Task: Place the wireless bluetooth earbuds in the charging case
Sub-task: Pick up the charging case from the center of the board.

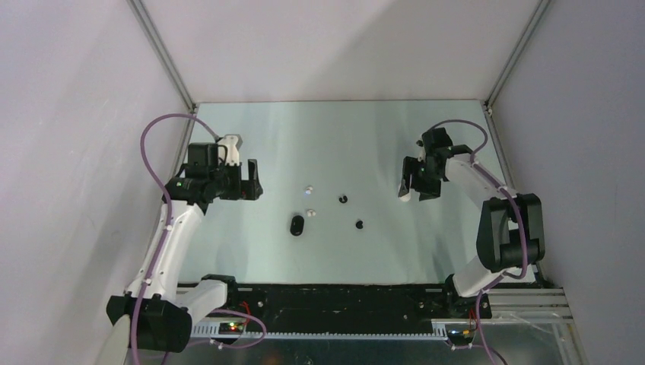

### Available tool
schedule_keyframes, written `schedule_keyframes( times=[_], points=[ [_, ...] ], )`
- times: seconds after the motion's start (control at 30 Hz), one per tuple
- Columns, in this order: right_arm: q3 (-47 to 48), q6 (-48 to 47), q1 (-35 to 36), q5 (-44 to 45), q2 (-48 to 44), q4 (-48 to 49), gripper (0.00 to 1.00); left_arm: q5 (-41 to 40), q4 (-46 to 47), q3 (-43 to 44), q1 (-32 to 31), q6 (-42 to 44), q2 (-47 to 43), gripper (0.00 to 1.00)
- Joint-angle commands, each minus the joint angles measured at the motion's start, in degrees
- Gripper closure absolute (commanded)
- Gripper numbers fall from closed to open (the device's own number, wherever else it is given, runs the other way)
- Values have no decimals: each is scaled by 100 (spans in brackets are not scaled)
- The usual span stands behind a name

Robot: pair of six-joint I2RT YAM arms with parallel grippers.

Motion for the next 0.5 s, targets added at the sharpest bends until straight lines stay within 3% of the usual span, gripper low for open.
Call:
schedule_keyframes(
  times=[0.0,0.47],
  points=[
    [352,325,53,918,220,143,32,142,16,92,82,-2,-34,3],
    [967,-115,170,707,1170,319,36,258,31,-165,258,-43,-133,3]
  ],
)
